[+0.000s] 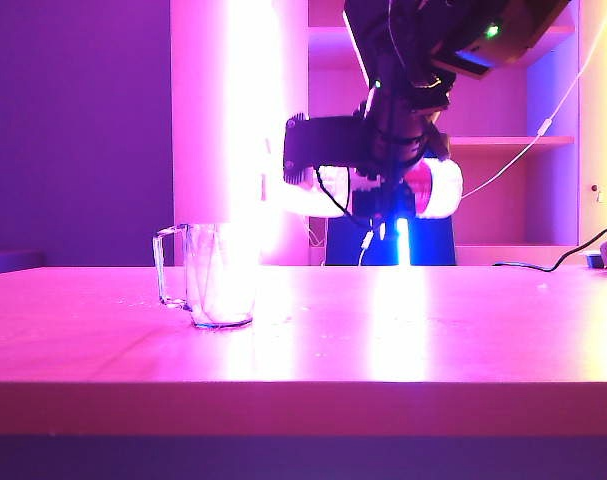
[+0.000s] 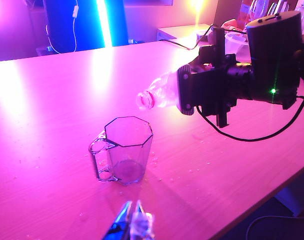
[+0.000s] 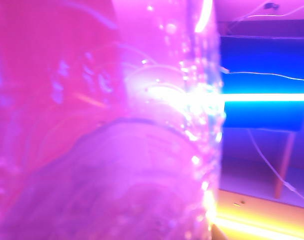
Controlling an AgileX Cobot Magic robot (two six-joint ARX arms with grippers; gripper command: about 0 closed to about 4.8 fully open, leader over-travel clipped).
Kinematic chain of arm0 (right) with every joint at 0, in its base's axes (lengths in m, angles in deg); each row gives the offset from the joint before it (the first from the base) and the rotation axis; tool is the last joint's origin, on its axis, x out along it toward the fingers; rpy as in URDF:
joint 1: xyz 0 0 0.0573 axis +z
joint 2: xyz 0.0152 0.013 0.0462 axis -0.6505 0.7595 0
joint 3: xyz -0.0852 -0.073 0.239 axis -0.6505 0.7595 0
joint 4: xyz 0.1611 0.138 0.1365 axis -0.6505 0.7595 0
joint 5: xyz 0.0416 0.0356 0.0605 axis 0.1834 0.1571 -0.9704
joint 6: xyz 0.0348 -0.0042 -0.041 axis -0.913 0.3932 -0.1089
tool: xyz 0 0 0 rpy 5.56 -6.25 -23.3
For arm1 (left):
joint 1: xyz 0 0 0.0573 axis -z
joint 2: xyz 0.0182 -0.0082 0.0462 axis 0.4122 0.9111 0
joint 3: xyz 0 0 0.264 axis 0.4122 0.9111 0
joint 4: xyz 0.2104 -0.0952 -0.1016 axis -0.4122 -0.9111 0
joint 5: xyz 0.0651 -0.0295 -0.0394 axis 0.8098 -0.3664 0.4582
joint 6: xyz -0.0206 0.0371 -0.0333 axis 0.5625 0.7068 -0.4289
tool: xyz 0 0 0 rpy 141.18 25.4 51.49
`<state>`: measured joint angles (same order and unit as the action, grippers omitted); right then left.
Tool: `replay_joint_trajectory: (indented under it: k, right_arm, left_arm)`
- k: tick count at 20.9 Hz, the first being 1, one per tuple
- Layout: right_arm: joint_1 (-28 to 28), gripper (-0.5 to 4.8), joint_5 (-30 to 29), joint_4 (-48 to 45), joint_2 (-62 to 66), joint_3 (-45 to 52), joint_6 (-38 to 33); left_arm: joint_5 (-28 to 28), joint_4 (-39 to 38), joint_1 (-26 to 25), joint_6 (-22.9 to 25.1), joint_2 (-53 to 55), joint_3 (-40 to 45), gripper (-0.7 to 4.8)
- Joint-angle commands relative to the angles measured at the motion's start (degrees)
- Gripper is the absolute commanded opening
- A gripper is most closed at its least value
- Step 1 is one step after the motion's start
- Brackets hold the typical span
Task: Pick up the mineral water bottle on the table and pour water into the mug until it's half full.
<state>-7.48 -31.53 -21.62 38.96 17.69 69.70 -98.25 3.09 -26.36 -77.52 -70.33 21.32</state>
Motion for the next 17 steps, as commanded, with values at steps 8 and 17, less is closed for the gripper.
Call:
replay_joint_trajectory:
  k: [8,17]
  right_arm:
    - [1.6,2.91,5.8,-9.5,-0.5,-0.5,12.3]
    - [1.6,2.91,7.2,-11.1,-0.5,-0.5,15.1]
  left_arm:
    - [-0.4,0.3,0.0,0.0,0.0,-0.2,-0.06]
    - [-0.4,0.3,0.0,0.0,0.0,-0.2,-0.06]
